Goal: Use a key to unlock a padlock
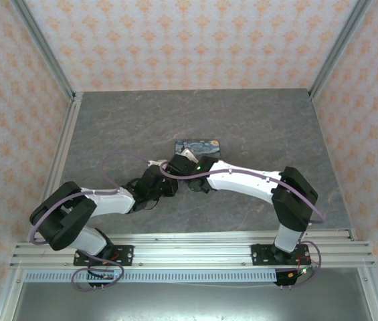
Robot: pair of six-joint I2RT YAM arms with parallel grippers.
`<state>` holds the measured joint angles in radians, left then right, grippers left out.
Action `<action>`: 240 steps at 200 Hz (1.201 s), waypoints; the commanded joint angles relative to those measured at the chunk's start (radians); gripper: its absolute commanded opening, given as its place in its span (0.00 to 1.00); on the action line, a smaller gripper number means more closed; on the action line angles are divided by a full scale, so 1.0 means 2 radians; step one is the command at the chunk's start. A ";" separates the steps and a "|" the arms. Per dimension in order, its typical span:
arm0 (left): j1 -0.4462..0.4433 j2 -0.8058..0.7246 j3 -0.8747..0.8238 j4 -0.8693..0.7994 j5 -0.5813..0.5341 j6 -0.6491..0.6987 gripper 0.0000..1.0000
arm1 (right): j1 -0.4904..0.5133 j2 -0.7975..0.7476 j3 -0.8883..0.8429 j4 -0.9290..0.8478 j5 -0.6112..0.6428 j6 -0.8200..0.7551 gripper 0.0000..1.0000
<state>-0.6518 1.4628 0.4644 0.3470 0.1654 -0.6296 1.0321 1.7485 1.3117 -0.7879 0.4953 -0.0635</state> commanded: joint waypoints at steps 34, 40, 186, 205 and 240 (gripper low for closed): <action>0.005 -0.010 -0.010 -0.020 -0.010 -0.003 0.17 | 0.019 0.028 0.017 -0.013 0.086 -0.021 0.00; 0.006 -0.011 -0.011 -0.020 -0.009 -0.003 0.16 | 0.024 0.032 0.015 -0.009 0.088 -0.027 0.00; 0.024 -0.232 -0.070 -0.255 -0.086 0.011 0.28 | 0.041 0.048 -0.027 0.088 0.017 -0.083 0.00; 0.024 -0.291 -0.063 -0.313 -0.108 0.010 0.36 | 0.041 0.052 -0.025 0.092 0.017 -0.086 0.00; 0.024 -0.377 -0.052 -0.390 -0.123 0.004 0.43 | 0.040 0.059 -0.025 0.103 0.025 -0.104 0.00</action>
<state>-0.6125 0.7937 0.3321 -0.2451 -0.0128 -0.6205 1.1053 1.8450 1.2583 -0.6144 0.5190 -0.2379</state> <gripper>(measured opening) 0.419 0.147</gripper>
